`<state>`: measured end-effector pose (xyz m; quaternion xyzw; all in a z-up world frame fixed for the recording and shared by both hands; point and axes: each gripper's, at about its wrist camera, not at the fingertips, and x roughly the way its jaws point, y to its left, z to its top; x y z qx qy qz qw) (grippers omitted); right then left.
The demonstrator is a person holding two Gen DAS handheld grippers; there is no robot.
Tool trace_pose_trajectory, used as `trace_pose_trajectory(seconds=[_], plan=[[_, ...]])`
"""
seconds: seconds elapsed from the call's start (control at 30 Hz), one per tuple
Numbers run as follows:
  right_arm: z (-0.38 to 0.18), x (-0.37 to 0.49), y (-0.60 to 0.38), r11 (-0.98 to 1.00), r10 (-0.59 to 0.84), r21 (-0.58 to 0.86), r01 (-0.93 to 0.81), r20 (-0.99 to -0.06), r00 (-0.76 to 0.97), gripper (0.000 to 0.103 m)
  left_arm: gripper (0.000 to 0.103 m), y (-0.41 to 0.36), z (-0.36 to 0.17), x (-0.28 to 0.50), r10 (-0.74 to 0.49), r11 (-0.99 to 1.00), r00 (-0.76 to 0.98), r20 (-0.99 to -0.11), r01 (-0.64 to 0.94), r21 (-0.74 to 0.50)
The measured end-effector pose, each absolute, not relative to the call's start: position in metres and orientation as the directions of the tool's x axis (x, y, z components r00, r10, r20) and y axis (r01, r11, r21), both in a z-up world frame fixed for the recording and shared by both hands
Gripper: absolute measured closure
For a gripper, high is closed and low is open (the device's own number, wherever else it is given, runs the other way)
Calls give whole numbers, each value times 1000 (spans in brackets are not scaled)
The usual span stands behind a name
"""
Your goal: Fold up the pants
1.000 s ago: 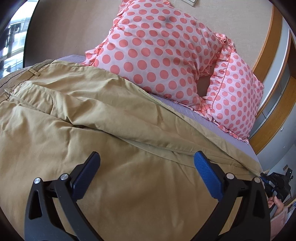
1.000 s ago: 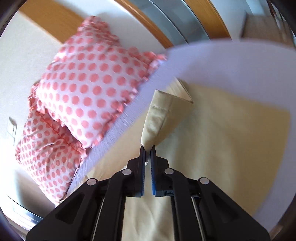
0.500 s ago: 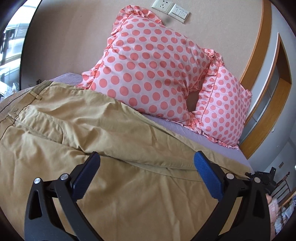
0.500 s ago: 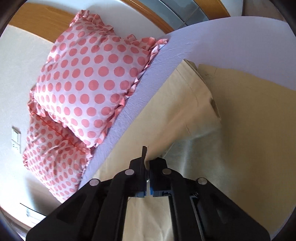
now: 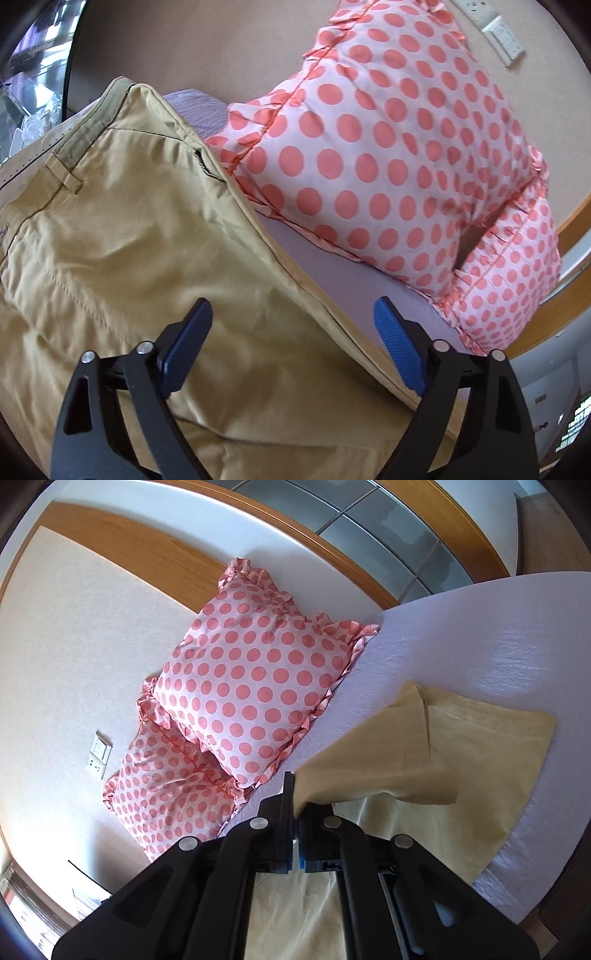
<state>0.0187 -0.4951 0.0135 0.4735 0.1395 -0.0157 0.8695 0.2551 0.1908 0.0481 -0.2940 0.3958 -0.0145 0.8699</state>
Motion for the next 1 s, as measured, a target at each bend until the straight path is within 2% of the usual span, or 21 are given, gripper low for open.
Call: trace_pose_trajectory(seconds=[0.03,0.07,0.1,0.13,0.23,0.33,0.4,0.57,0.83,0.9,0.93,0.97,1.0], plan=[[14,19,-495,550,106,820,155,-253,962,102,36,195,43,265,-256,820,674,-693,-228,-525],[13,20,-496,546,106,824,153,-249,963,102,65,200,38,272,-268,809,666,-696,-237,-538],[14,21,-496,542,108,827,150,-246,963,102,85,206,34,275,-294,792,664,-688,-233,-564],[14,21,-497,539,111,829,147,-243,964,102,99,210,33,271,-306,779,663,-683,-238,-579],[15,15,-501,540,100,828,151,-242,965,102,100,214,51,221,-307,782,724,-618,-178,-597],[13,1,-511,542,62,819,188,-262,963,101,99,216,71,135,-314,785,782,-538,-105,-611],[5,-8,-517,535,42,814,229,-296,954,101,99,217,70,77,-312,782,798,-515,-93,-617],[-18,-25,-520,516,23,798,310,-375,927,101,99,217,29,-19,-270,767,791,-550,-168,-619],[-27,-39,-519,523,-7,768,369,-429,903,101,99,212,10,-47,-239,784,790,-564,-186,-592],[-25,-44,-519,537,-51,736,413,-460,887,94,95,209,8,-50,-228,799,790,-570,-183,-572],[-23,-48,-518,539,-89,716,443,-475,876,73,92,208,7,-53,-224,802,793,-567,-181,-569],[-20,-53,-518,543,-133,696,471,-483,866,42,85,208,7,-56,-222,804,798,-561,-176,-568],[-18,-57,-518,546,-169,684,484,-476,863,32,81,208,7,-58,-217,807,803,-555,-173,-565]])
